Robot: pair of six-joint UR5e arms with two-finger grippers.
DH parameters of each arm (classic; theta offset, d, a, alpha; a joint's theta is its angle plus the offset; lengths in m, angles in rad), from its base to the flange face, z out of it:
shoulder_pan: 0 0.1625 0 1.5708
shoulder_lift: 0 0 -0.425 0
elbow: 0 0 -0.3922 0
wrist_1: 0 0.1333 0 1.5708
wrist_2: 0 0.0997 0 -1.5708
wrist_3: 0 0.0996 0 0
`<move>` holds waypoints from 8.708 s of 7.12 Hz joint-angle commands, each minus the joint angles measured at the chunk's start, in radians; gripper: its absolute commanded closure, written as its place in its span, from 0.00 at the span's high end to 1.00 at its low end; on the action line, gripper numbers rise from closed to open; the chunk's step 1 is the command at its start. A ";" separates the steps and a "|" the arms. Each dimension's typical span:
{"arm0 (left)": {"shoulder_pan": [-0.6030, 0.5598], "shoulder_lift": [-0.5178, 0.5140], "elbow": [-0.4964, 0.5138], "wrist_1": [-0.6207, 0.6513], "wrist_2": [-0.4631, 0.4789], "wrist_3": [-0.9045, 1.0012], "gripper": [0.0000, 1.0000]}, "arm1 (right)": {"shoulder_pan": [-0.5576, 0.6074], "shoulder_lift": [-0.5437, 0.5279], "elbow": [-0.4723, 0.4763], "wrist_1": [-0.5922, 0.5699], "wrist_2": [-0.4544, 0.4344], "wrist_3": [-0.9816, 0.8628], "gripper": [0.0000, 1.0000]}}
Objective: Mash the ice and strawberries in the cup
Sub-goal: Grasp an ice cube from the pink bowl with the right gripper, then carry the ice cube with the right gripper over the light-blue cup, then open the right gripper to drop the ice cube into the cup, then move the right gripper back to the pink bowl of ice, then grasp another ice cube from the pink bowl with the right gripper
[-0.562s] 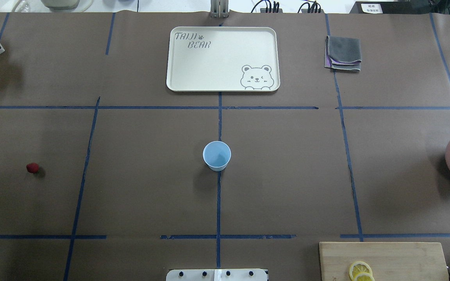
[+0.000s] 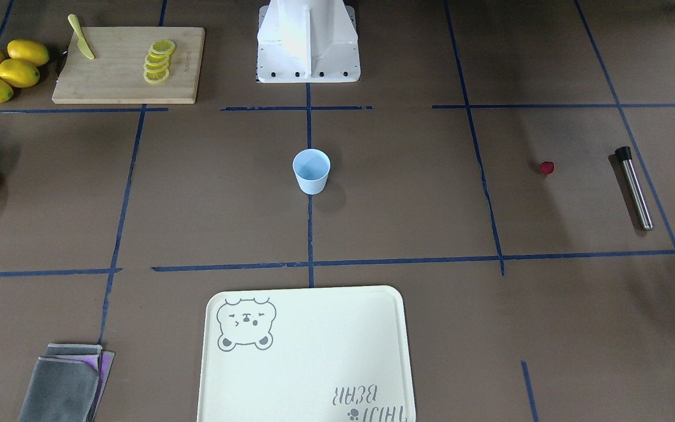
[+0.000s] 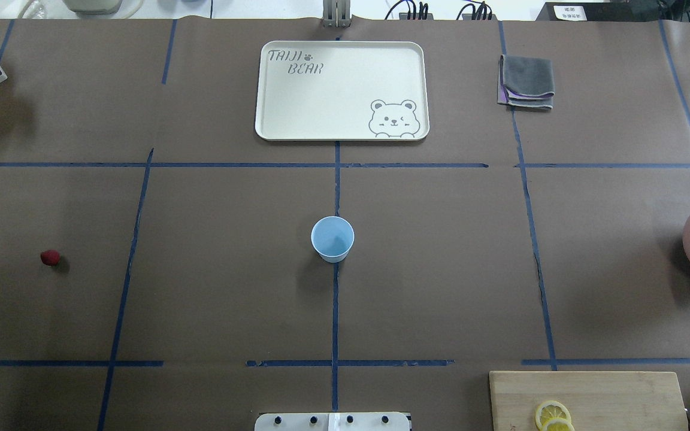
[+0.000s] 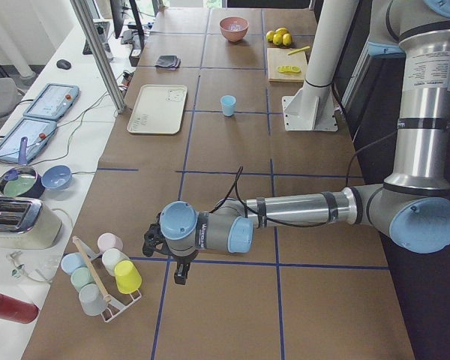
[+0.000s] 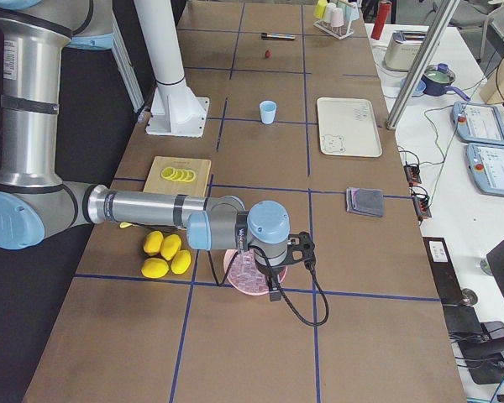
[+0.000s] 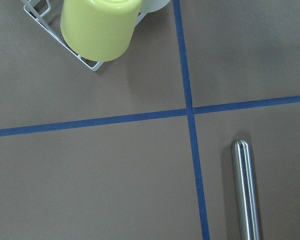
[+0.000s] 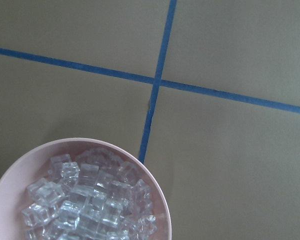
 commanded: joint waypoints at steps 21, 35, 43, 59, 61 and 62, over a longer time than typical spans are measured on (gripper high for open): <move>0.000 0.000 -0.001 -0.003 -0.003 -0.003 1.00 | -0.317 -0.015 0.023 0.216 -0.049 0.082 0.08; 0.002 -0.003 -0.003 -0.005 -0.003 -0.001 1.00 | -1.132 0.996 -0.035 -0.281 -0.563 1.415 0.12; 0.003 -0.003 -0.004 -0.006 -0.007 -0.001 1.00 | -1.131 0.988 -0.041 -0.280 -0.560 1.403 0.99; 0.003 -0.001 -0.009 -0.006 -0.012 0.000 1.00 | -0.398 -0.173 0.148 0.301 -0.124 0.468 0.92; 0.003 -0.001 -0.011 -0.006 -0.011 0.000 1.00 | -0.399 -0.172 0.123 0.301 -0.135 0.468 0.89; 0.003 -0.001 -0.011 -0.006 -0.011 0.000 1.00 | -0.401 -0.170 0.114 0.301 -0.136 0.466 0.88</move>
